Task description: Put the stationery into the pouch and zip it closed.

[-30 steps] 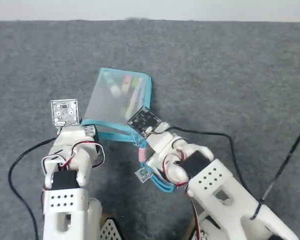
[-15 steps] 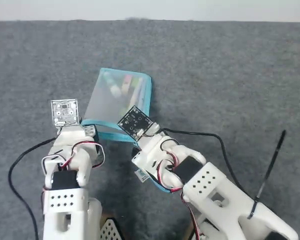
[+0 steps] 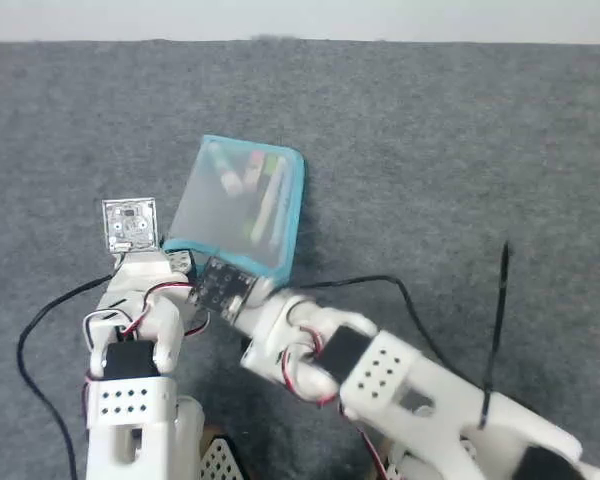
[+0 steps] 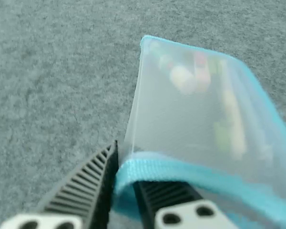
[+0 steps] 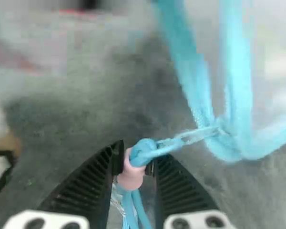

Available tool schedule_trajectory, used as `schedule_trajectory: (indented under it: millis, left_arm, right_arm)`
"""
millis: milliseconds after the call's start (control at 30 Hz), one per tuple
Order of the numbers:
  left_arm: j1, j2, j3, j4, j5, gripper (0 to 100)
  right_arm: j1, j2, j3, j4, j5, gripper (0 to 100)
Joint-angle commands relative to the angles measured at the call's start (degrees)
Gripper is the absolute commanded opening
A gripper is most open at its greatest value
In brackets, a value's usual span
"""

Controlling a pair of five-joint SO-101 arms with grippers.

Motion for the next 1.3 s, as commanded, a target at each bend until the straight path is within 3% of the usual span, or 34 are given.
schedule_trajectory:
  millis: [0,200,367,600,767,900,1267]
  left_arm:
    - [0.4,0.6,-4.4,-1.0,1.1,1]
    - [0.4,0.6,-4.4,-1.1,1.1,1]
    - [0.4,0.6,-4.4,-1.1,1.1,1]
    - [0.4,0.7,-4.4,-1.1,0.9,1]
    - [0.3,0.7,-4.4,-1.0,0.9,1]
    - [0.4,0.7,-4.4,-1.0,0.9,1]
    - [0.3,0.7,-4.4,-1.0,0.9,1]
  right_arm:
    - [-2.8,-7.1,-0.6,1.8,1.5,6.1]
    - [3.2,-14.2,-3.3,7.3,1.1,23.6]
    - [3.6,-14.6,-4.2,8.2,1.7,32.5]
    - [5.5,-15.0,-7.5,12.0,5.9,32.9]
    - [16.9,-14.2,-6.7,13.4,21.1,33.2]
    - [17.0,-11.3,-3.0,8.7,28.0,33.3]
    - [12.8,-1.8,-0.2,-3.8,30.7,33.3]
